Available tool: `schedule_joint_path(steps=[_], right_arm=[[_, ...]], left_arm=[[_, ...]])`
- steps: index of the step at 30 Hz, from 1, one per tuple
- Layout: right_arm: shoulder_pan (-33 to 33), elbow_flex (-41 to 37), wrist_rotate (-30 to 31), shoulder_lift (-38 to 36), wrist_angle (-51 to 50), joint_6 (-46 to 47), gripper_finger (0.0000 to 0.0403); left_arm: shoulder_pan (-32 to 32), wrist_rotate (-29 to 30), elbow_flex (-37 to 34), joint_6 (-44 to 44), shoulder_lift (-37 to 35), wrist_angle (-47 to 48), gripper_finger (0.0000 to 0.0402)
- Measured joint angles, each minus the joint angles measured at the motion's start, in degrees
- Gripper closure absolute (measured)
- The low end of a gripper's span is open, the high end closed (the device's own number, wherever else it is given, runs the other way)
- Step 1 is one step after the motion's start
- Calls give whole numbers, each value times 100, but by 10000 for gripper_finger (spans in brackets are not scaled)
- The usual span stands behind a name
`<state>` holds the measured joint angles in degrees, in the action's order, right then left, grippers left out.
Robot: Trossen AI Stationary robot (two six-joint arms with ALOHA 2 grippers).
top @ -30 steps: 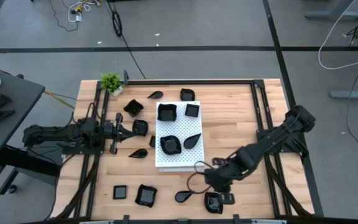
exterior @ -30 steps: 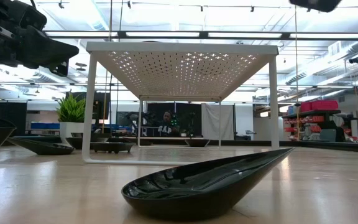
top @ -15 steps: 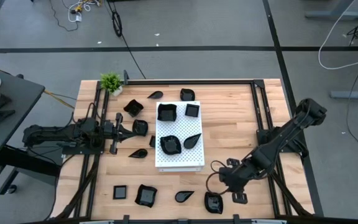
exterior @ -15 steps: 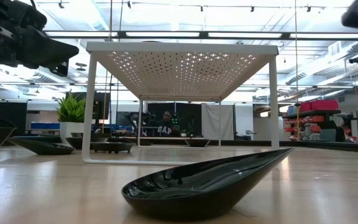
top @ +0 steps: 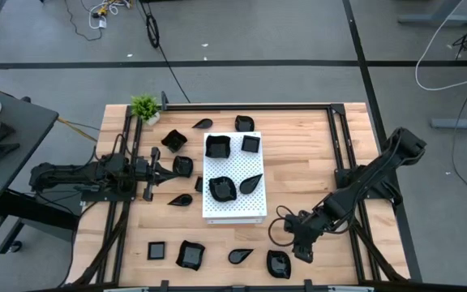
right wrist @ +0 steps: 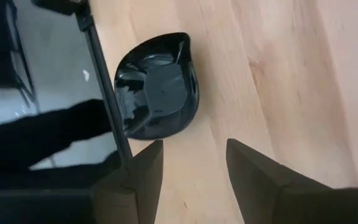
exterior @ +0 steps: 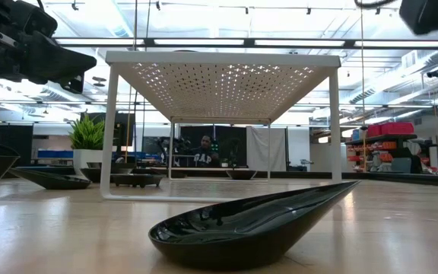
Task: Pick & Place Mini shaped plates
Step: Stack the black leaf shaped plate on top of the other black leaf shaped plate on the shelf
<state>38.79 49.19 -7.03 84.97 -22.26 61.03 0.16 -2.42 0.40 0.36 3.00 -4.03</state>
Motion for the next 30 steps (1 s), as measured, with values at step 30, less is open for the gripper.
schedule_joint_path(steps=[30], right_arm=[[6, -3, -263, 1286, 1104, 454, 224]], left_arm=[[-2, 0, 0, -2, 0, 0, 381]])
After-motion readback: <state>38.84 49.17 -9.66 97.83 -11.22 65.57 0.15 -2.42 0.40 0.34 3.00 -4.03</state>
